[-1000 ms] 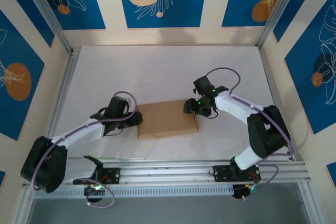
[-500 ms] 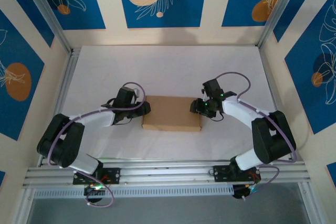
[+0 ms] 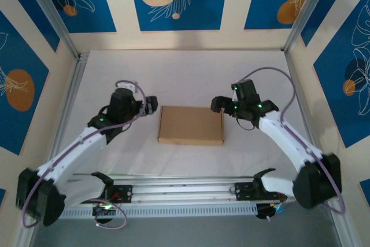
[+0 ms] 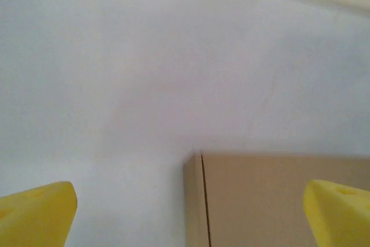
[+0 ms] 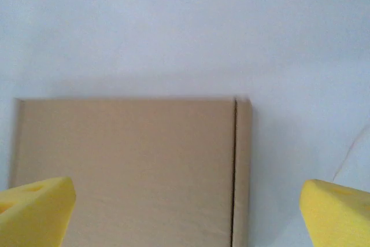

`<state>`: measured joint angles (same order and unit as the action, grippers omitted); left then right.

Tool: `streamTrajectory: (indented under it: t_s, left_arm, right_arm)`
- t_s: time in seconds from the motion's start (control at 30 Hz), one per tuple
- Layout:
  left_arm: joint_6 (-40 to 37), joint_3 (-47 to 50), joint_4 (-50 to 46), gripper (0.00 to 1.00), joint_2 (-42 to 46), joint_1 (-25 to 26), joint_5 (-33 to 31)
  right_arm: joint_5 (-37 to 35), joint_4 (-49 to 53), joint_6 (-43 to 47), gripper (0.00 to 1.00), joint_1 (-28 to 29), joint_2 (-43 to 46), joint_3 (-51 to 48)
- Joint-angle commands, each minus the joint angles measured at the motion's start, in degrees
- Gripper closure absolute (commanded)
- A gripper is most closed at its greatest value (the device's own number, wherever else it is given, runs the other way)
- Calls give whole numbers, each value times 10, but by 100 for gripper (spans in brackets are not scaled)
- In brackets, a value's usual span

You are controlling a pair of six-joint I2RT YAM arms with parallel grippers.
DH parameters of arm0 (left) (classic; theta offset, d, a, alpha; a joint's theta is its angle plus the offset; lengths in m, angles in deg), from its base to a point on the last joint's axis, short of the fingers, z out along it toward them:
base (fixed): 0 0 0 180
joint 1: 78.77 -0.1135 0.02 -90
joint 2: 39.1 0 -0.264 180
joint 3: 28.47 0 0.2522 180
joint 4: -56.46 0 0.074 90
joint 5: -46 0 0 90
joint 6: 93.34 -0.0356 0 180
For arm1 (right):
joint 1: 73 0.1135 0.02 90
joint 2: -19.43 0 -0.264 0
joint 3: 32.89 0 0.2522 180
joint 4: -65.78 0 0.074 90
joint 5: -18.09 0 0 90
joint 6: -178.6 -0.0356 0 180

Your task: Fold the paper box

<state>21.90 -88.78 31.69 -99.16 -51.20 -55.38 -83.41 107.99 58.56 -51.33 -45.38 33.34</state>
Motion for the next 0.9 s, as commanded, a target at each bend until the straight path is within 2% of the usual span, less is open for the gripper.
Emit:
streamTrajectory:
  t_s: [0.0, 0.03, 0.1, 0.13, 0.2, 0.27, 0.33, 0.4, 0.47, 0.53, 0.6, 0.63, 0.67, 0.7, 0.73, 0.77, 0.8, 0.83, 0.87]
  left_arm:
    - [-118, 11, 19, 0, 21, -8, -166]
    - [-157, 31, 59, 0, 26, -11, -163]
    - [-320, 94, 186, 0, 30, -20, -71]
    - [-372, 120, 234, 0, 24, -27, -44]
    - [-432, 168, 315, 0, -9, -55, -17]
    - [-417, 192, 333, 0, -41, -102, 10]
    - [-372, 222, 372, 0, -81, -152, 53]
    - [-309, 263, 471, 0, -141, -190, 59]
    - [-320, 250, 479, 0, -158, -204, 70]
    - [-303, 275, 617, 0, -209, -209, 54]
    - [-261, 292, 694, 0, -269, -222, 6]
    - [-257, 307, 770, 0, -304, -236, 19]
    - [-249, 324, 813, 0, -309, -245, 31]
    - [-243, 319, 757, 0, -284, -248, 33]
    - [-247, 298, 713, 0, -283, -248, 39]
    - [-262, 270, 686, 0, -297, -248, 75]
    - [-280, 246, 629, 0, -294, -248, 122]
    - [-279, 238, 606, 0, -290, -247, 127]
    - [-278, 247, 638, 0, -297, -249, 124]
  right_arm:
    - [-79, -111, 86, 1, 22, 93, -32]
    - [-93, -168, 102, 1, 20, 113, -59]
    - [-128, -312, 160, 1, 12, 137, -122]
    - [-131, -360, 198, 1, 8, 140, -139]
    - [-101, -400, 298, 1, -5, 130, -154]
    - [-109, -406, 334, 1, -20, 105, -164]
    - [-151, -446, 302, 1, -40, 77, -197]
    - [-168, -518, 309, 1, -59, 52, -249]
    - [-217, -580, 294, 1, -78, 17, -291]
    - [-211, -600, 269, 1, -109, -25, -310]
    - [-179, -708, 257, 1, -145, -80, -349]
    - [-186, -756, 251, 1, -152, -93, -360]
    - [-130, -761, 221, 1, -181, -93, -361]
    - [-59, -787, 195, 1, -213, -103, -372]
    - [-35, -825, 185, 1, -230, -127, -380]
    - [-39, -877, 164, 1, -244, -168, -389]
    - [45, -918, 172, 1, -260, -194, -393]
    - [73, -894, 194, 1, -254, -217, -368]
    - [65, -861, 213, 1, -234, -236, -328]
